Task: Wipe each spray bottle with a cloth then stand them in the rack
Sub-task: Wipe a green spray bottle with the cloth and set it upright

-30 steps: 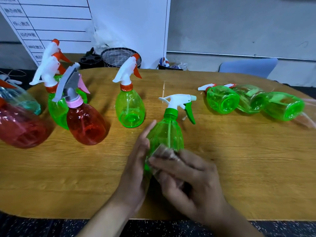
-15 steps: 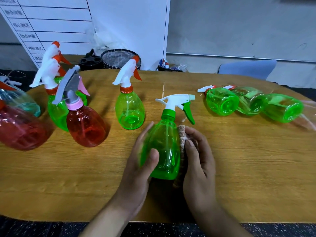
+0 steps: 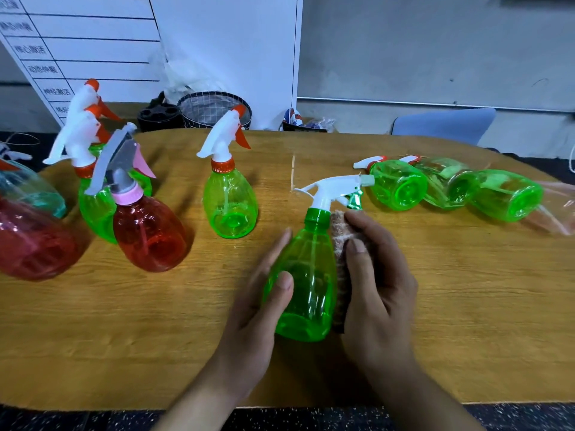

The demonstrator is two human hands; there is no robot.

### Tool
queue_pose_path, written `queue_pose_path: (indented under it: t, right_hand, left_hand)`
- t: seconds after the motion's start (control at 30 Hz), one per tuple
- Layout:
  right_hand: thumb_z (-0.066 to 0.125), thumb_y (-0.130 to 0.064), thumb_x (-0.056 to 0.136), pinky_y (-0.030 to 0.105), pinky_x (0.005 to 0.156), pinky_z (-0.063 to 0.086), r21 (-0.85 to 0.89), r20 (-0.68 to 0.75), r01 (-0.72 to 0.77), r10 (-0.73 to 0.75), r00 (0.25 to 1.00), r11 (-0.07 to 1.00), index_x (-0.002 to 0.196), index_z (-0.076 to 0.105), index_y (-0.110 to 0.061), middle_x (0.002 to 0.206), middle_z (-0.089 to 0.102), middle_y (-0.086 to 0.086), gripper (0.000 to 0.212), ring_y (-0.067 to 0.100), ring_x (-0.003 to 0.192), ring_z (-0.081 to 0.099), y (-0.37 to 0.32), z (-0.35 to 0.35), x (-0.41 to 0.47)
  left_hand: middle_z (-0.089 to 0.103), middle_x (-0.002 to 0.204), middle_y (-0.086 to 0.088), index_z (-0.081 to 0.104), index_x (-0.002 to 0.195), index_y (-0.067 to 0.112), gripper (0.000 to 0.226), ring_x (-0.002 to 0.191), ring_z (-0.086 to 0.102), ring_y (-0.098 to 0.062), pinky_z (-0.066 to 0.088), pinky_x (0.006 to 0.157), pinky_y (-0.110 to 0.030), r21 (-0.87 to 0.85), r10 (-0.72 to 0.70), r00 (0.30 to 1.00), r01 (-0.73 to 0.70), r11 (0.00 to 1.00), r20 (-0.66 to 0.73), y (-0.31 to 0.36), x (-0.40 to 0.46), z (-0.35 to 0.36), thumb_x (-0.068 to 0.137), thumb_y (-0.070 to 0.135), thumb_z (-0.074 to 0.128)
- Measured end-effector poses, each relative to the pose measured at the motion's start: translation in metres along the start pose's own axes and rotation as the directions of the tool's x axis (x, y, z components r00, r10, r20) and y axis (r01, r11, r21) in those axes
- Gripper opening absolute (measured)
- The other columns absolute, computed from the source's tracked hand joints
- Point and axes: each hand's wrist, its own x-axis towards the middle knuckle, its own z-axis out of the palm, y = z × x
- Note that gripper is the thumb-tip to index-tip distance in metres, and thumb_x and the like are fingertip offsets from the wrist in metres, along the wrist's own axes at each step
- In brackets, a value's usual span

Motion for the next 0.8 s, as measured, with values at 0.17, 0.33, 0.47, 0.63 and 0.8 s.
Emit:
queue_pose_path:
  t: [0.17, 0.33, 0.47, 0.63, 0.8]
  right_hand:
    - [0.06, -0.022, 0.104, 0.024, 0.08, 0.054, -0.271, 0.223, 0.126, -0.065, 0.973, 0.954, 0.129, 0.074, -0.021, 0.106, 0.073, -0.005, 0.029, 0.007, 0.096, 0.07, 0.003, -0.007, 0.002]
    - [0.066, -0.018, 0.098, 0.021, 0.069, 0.049, -0.222, 0.481, 0.372, -0.231, 0.846, 0.901, 0.126, 0.077, -0.019, 0.09, 0.061, -0.002, 0.03, 0.005, 0.073, 0.058, -0.006, -0.01, -0.02]
    - [0.071, -0.012, 0.093, 0.011, 0.079, 0.04, -0.178, 0.534, 0.466, -0.313, 0.786, 0.867, 0.117, 0.08, -0.016, 0.086, 0.058, -0.006, 0.027, -0.003, 0.076, 0.048, -0.007, -0.015, -0.022]
    - [0.059, -0.024, 0.101, 0.014, 0.071, 0.045, -0.293, 0.248, 0.266, -0.196, 0.949, 0.918, 0.127, 0.075, -0.02, 0.094, 0.062, -0.007, 0.03, 0.0, 0.082, 0.06, -0.007, -0.014, -0.008]
    - [0.058, -0.027, 0.103, 0.027, 0.066, 0.053, -0.306, 0.335, 0.285, -0.178, 0.925, 0.908, 0.13, 0.074, -0.021, 0.096, 0.064, 0.0, 0.032, 0.008, 0.078, 0.063, -0.002, -0.011, -0.005]
  left_hand:
    - [0.046, 0.165, 0.017, 0.053, 0.15, 0.052, 0.051, 0.158, 0.034, -0.01, 0.026, 0.129, -0.056, 0.019, 0.019, 1.0, -0.019, 1.0, -0.009, -0.001, 0.0, 0.001, 0.099, 0.054, 0.053]
    - [0.057, 0.158, 0.003, 0.056, 0.148, 0.051, 0.043, 0.147, 0.053, -0.023, 0.035, 0.124, -0.061, -0.042, -0.031, 0.998, 0.029, 0.999, -0.057, 0.004, 0.001, -0.001, 0.106, 0.047, 0.044]
    - [0.059, 0.156, -0.002, 0.06, 0.144, 0.05, 0.045, 0.144, 0.056, -0.033, 0.036, 0.122, -0.064, -0.091, -0.05, 0.997, 0.045, 0.995, -0.054, 0.007, 0.002, -0.001, 0.104, 0.045, 0.042]
    - [0.053, 0.161, 0.004, 0.057, 0.149, 0.047, 0.052, 0.152, 0.046, -0.023, 0.031, 0.126, -0.062, 0.045, 0.001, 0.998, 0.002, 0.999, -0.062, 0.002, 0.0, 0.002, 0.099, 0.064, 0.056]
    - [0.051, 0.162, 0.007, 0.055, 0.15, 0.047, 0.05, 0.154, 0.042, -0.019, 0.028, 0.127, -0.059, 0.025, 0.004, 1.0, -0.003, 1.0, -0.027, 0.001, 0.0, 0.0, 0.102, 0.058, 0.046]
